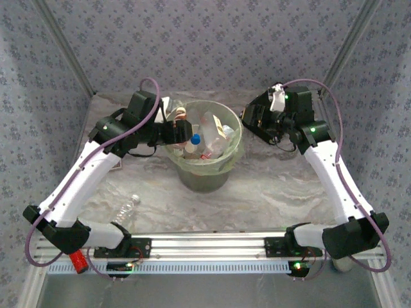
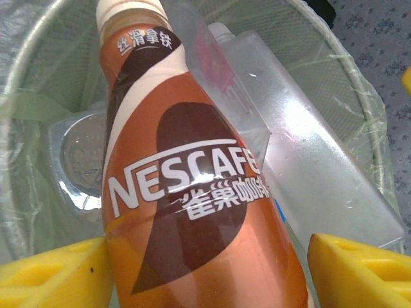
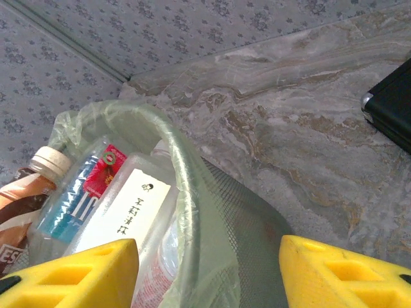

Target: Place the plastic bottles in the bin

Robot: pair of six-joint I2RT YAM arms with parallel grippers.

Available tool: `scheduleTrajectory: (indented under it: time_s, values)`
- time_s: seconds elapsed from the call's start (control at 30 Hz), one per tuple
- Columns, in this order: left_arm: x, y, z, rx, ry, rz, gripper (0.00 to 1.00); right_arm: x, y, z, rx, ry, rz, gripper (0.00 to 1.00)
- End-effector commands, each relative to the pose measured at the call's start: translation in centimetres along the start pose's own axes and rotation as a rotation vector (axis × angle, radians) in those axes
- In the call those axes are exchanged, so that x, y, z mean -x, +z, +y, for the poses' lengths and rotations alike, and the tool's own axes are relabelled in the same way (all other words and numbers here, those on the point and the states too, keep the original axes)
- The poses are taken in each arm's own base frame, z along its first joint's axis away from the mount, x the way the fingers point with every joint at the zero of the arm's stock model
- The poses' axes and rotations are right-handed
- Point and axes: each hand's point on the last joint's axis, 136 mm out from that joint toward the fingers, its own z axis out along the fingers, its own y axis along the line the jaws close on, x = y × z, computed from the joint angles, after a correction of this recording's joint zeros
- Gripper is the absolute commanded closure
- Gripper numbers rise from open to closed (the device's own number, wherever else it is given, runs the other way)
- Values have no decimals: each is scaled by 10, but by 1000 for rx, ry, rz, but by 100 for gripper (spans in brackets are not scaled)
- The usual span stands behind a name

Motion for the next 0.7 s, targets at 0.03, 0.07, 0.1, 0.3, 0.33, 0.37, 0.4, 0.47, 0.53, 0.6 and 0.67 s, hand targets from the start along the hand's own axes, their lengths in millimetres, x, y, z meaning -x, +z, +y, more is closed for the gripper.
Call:
scheduleTrajectory:
  time_s: [0.03,0.07,0.1,0.3,0.33,0.37,0.4,0.47,0.53,0.6,0.67]
  values:
    - [17,-24,-4,0,42,-103,25,16,-13,23,32,-44,-38,38]
    - [18,-25,-3,5,47,-112,26,18,-13,28,41,-60,-41,38]
    - [21,-27,-3,7,52,-129,28,16,-12,32,41,-70,-26,38]
    - [33,-18,-3,25,76,-175,37,14,-1,43,52,-104,-2,38]
    - [34,-15,-2,33,81,-168,38,13,1,43,52,-104,3,38]
    - [35,-11,-2,40,90,-160,39,12,2,44,53,-104,6,38]
    - [35,-8,-2,49,100,-151,40,11,3,44,54,-104,8,38]
    - [38,-1,0,66,118,-147,41,10,5,44,52,-105,11,38]
    - [40,6,0,77,136,-133,42,10,6,45,54,-109,13,38]
    - [40,11,-3,69,143,-122,42,10,6,46,56,-113,14,38]
    - [42,12,-9,37,146,-126,43,11,5,49,62,-124,14,38]
